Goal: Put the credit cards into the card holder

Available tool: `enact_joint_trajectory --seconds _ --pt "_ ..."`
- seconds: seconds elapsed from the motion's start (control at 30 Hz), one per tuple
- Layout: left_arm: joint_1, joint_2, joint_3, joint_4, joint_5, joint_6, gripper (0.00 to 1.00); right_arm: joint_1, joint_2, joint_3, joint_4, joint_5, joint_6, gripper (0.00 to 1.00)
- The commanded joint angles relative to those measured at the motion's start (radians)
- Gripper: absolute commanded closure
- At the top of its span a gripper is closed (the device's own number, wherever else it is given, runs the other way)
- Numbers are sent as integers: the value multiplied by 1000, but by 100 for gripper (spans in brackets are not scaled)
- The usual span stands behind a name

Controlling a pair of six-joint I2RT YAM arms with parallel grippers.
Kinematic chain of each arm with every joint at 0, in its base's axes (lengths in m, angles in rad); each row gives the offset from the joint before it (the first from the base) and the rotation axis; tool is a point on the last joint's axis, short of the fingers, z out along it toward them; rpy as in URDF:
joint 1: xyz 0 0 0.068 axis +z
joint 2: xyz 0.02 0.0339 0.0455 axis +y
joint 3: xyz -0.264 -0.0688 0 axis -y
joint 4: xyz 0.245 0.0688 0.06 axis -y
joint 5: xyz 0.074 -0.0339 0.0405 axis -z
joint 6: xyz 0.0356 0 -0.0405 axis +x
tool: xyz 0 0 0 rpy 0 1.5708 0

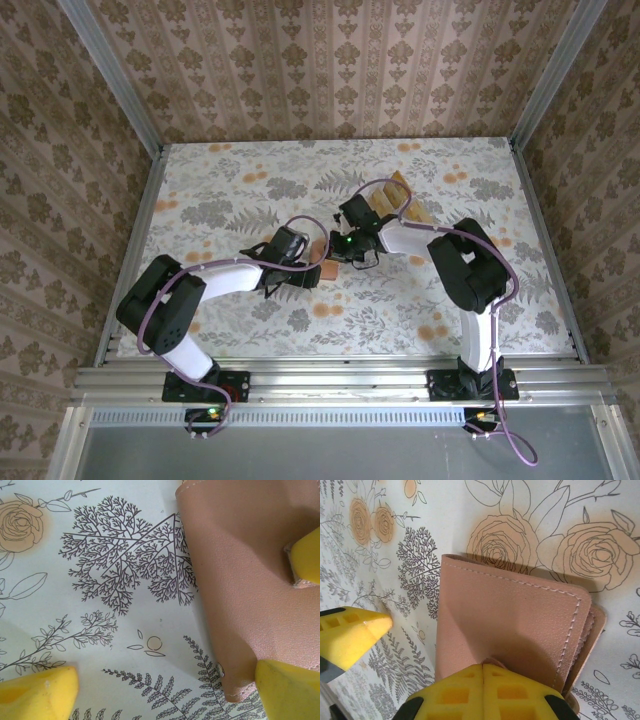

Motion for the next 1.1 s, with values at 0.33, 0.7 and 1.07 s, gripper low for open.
enact_joint_trajectory --seconds 0.33,0.7,1.07 --pt "-9 58 -37 -8 96 1 8 -47 80 -116 -85 40 61 100" --pt "85 -45 37 -19 145 -11 0 -51 25 284 -223 -12 12 37" --pt "302 -259 225 -142 -65 62 0 -248 -300 296 -275 133 -100 0"
